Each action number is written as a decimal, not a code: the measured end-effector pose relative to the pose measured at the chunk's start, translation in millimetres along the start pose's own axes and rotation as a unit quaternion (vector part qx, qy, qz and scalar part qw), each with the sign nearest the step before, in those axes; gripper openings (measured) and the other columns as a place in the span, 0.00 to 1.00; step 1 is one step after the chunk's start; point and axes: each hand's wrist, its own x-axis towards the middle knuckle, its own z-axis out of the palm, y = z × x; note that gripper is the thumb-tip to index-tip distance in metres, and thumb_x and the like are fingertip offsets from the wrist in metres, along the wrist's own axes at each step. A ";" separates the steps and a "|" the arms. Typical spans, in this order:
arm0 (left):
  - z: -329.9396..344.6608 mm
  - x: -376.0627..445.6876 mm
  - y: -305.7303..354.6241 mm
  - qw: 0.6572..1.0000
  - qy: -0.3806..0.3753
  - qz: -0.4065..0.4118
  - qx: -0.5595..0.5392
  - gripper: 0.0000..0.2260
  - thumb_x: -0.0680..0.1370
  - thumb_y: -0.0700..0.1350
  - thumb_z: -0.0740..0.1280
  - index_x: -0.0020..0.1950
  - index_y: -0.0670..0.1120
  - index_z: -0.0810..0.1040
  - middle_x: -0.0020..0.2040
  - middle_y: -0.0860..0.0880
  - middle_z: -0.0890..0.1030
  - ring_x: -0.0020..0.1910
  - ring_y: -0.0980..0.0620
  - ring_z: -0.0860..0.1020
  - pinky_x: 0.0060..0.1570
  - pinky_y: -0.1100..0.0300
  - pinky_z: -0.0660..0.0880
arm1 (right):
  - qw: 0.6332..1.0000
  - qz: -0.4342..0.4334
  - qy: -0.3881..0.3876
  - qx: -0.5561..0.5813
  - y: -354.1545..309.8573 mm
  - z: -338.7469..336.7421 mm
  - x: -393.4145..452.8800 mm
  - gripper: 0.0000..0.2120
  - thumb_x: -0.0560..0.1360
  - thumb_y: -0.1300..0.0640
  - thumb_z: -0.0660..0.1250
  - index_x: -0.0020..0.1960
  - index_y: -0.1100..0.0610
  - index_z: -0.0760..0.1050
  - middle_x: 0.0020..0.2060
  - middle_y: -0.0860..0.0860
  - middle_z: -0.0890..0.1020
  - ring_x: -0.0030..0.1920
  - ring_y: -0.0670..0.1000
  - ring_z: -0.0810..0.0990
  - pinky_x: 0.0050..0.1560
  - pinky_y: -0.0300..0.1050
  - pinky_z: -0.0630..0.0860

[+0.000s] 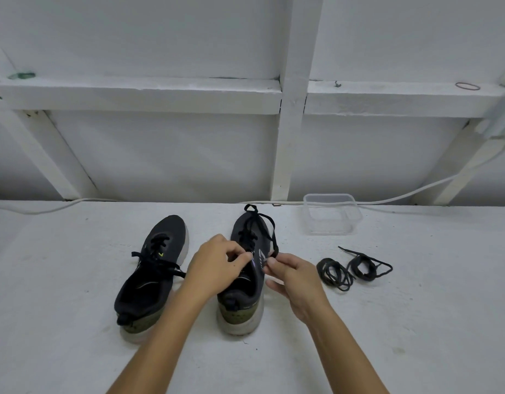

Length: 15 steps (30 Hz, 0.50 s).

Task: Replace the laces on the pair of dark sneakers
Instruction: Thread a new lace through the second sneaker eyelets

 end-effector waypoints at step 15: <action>4.7 -1.4 -6.2 0.977 -0.100 -0.048 -0.180 0.07 0.79 0.54 0.69 0.44 0.66 0.83 0.53 0.55 0.79 0.53 0.58 0.79 0.60 0.54 0.76 | 0.988 -0.130 0.031 -0.077 11.6 15.8 -3.2 0.05 0.77 0.60 0.73 0.49 0.51 0.86 0.43 0.49 0.88 0.47 0.49 0.87 0.53 0.53 0.84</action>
